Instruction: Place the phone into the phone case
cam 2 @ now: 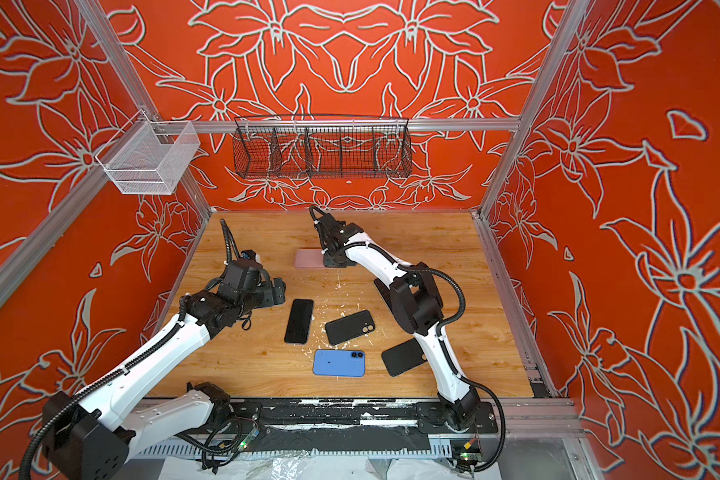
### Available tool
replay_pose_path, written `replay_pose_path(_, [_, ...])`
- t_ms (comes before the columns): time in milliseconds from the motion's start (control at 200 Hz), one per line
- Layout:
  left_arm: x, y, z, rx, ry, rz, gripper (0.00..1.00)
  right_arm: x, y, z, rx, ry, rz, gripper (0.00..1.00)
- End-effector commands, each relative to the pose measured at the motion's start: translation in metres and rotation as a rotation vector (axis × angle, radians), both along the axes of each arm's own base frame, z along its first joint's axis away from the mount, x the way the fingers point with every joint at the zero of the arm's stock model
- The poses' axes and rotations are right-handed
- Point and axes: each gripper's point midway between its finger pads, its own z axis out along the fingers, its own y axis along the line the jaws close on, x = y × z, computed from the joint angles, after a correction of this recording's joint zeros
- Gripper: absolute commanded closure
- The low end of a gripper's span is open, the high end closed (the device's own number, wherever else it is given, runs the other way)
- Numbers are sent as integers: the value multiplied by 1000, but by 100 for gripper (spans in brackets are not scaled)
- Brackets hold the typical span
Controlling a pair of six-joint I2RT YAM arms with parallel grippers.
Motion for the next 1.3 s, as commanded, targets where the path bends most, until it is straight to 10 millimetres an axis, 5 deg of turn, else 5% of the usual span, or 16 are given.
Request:
replay_pose_path(0, [0,2,7,-28,-27,20,3,-6,7,-24,-28,47,-34,100])
replay_pose_path(390, [0,4,8,-38,-32,26,3,-8,15,-48,-30,69,-54,100])
replay_pose_path(530, [0,5,9,-40,-36,31,3,-9,17,-52,-29,77,-46,89])
replay_pose_path(691, [0,7,10,-42,-45,35,3,-9,20,-40,-22,62,-10,76])
replay_pose_path(836, [1,1,13,-58,-60,-7,3,-13,20,-5,6,13,60,67])
replay_pose_path(1046, [2,-26,21,-165,-104,-128,3,-44,-33,49,-17,-79,126,49])
replay_pose_path(1296, [-9,-68,22,-243,-52,-293,3,-109,-120,57,2,-1,140,33])
